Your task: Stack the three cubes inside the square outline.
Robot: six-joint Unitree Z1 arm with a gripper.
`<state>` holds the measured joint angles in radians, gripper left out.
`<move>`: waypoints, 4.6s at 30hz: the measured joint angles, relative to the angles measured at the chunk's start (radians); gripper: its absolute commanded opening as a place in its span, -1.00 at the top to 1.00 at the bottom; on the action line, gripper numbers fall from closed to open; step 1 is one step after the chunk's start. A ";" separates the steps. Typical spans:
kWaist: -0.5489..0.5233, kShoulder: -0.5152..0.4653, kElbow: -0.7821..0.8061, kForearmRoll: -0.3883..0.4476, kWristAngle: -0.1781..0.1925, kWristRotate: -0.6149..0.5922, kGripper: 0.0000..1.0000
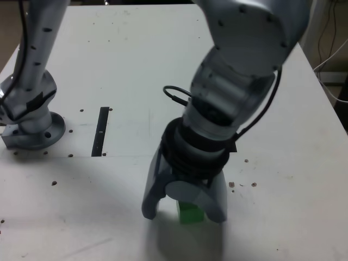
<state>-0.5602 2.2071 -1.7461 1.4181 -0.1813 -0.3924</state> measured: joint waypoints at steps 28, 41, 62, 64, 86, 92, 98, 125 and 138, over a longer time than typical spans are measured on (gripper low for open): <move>0.022 0.057 -0.046 0.000 -0.006 0.035 0.41; 0.022 0.057 -0.046 0.000 -0.007 0.036 0.41; 0.030 -0.136 -0.096 0.188 0.099 0.061 0.41; 0.045 -0.168 -0.102 0.196 0.104 0.078 0.41; 0.417 -0.213 -0.131 0.205 0.143 0.419 0.41; 0.465 -0.168 -0.143 0.205 0.140 0.475 0.41; 0.471 -0.145 -0.157 0.205 0.136 0.507 0.41; 0.478 -0.104 -0.185 0.203 0.145 0.527 -0.99; 0.478 -0.196 -0.152 0.203 0.196 0.513 -0.99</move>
<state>-0.0820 2.0110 -1.8977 1.6211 0.0142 0.1203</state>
